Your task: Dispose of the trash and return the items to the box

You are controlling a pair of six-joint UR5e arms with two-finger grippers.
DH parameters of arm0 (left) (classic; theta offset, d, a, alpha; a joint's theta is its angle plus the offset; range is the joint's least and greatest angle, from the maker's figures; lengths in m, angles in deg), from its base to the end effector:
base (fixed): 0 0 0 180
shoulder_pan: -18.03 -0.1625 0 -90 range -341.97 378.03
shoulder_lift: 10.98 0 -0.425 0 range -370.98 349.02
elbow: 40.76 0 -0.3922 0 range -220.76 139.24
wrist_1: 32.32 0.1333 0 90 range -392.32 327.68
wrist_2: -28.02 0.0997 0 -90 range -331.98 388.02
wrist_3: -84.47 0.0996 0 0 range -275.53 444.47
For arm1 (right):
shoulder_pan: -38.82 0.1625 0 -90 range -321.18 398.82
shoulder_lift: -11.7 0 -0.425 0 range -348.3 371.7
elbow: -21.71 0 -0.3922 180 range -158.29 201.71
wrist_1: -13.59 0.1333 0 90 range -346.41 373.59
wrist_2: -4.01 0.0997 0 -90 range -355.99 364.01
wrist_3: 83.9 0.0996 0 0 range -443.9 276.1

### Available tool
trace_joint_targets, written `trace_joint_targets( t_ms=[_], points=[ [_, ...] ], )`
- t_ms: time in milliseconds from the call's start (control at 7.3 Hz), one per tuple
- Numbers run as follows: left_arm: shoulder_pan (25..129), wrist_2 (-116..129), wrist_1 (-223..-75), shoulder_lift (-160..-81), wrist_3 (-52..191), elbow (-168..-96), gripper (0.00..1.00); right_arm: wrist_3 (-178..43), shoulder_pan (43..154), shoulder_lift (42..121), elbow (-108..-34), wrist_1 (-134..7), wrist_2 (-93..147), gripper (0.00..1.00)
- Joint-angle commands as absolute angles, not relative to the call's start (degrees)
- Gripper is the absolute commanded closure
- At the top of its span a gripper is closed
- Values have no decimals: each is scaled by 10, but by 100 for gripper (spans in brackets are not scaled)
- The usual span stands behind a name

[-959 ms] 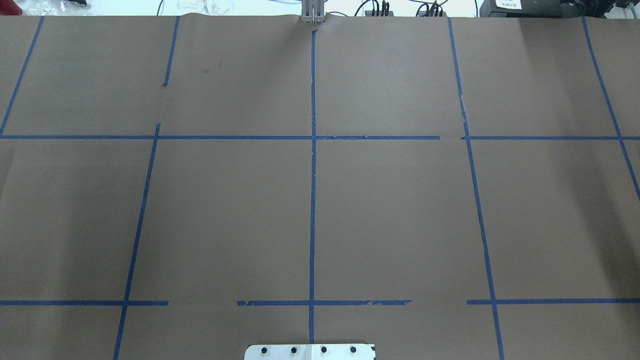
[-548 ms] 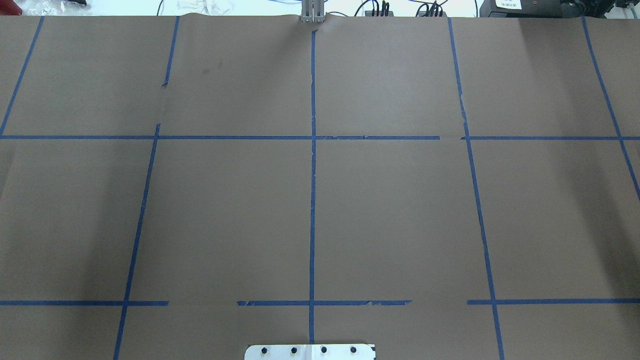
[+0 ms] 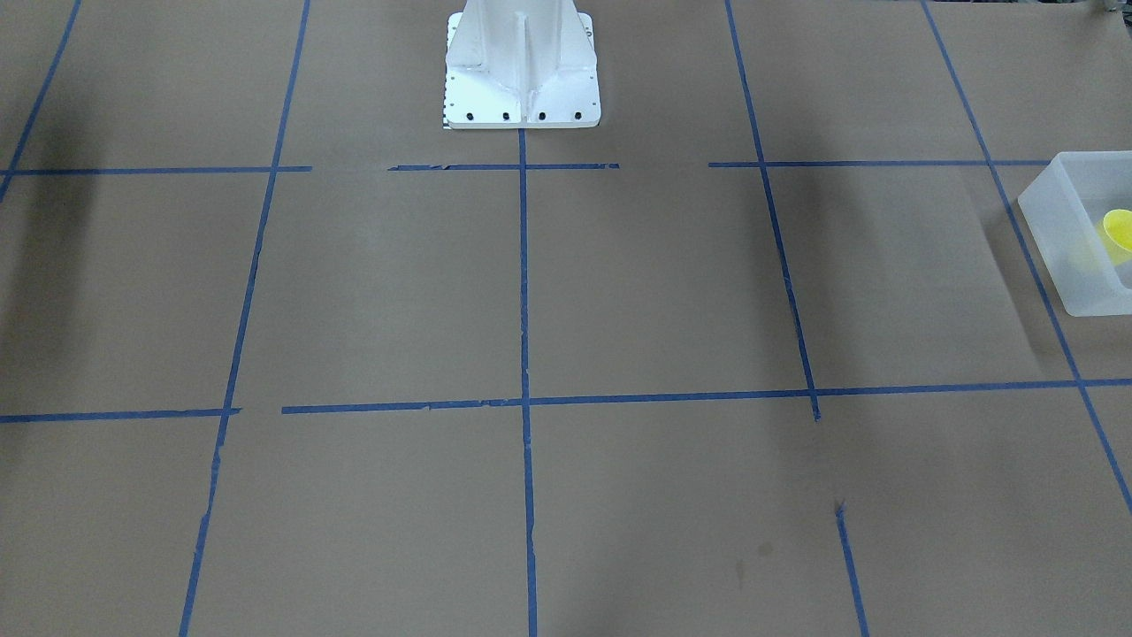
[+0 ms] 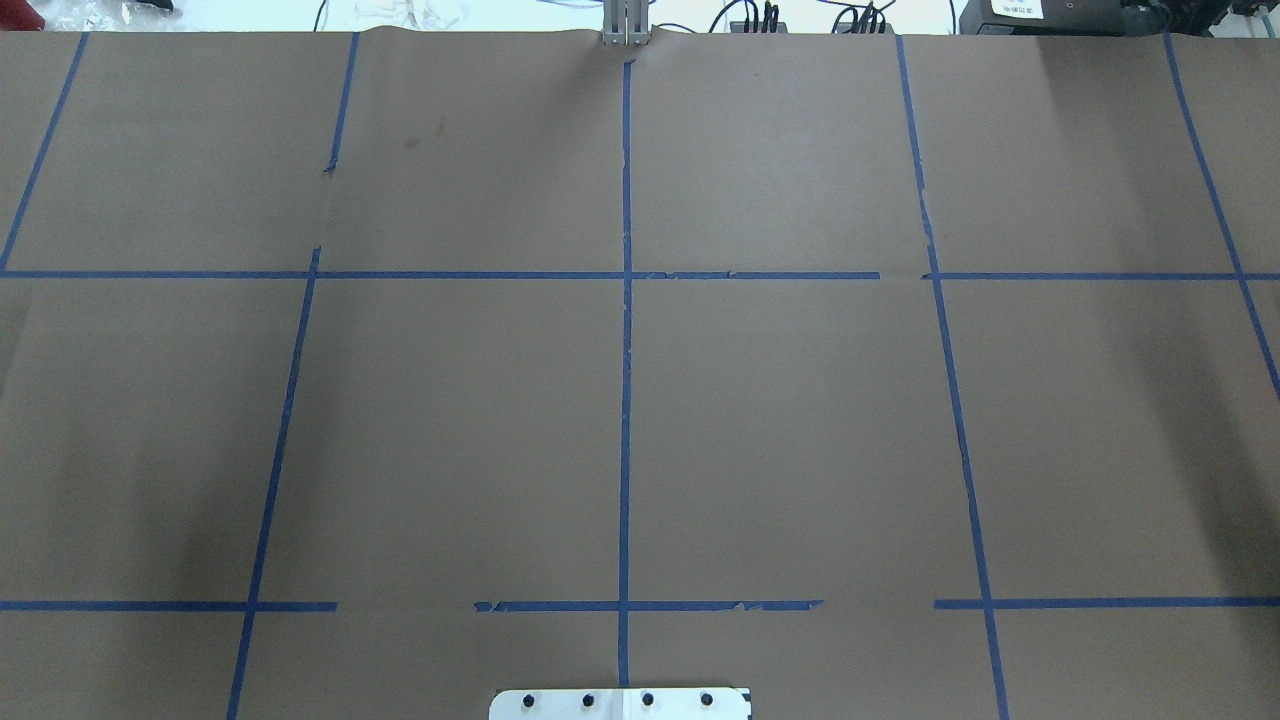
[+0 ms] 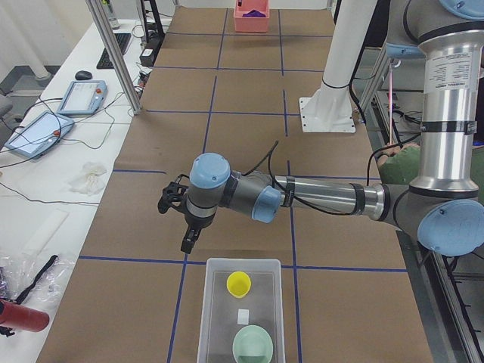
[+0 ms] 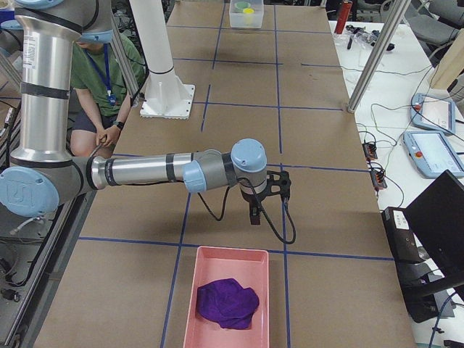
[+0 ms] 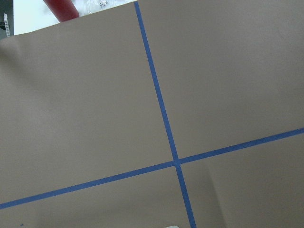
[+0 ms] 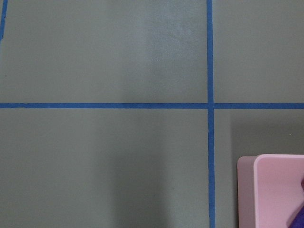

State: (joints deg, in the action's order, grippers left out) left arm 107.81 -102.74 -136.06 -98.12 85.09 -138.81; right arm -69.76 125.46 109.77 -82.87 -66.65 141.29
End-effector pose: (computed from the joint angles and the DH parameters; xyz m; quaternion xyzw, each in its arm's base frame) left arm -0.0664 -0.4884 0.5905 0.1553 0.3430 0.0640 0.9242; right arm 0.0340 -0.4474 0.5758 0.0677 -0.4121 0.0287 0.9082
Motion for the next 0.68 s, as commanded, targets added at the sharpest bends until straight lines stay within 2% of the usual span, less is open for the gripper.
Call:
trace_joint_targets(
  t_ms=[0,274,548],
  points=[
    [1079,-1029,-1335,-961,888,-1391,0,-697,1254,1098,-829,-667,1413,0],
    [1083,-1030,-1217,-970,952,-1405,0,-697,1254,1101,-828,-667,1413,0],
    [1083,-1030,-1108,-1015,954,-1403,0,-700,1254,1101,-828,-667,1413,0]
  ],
)
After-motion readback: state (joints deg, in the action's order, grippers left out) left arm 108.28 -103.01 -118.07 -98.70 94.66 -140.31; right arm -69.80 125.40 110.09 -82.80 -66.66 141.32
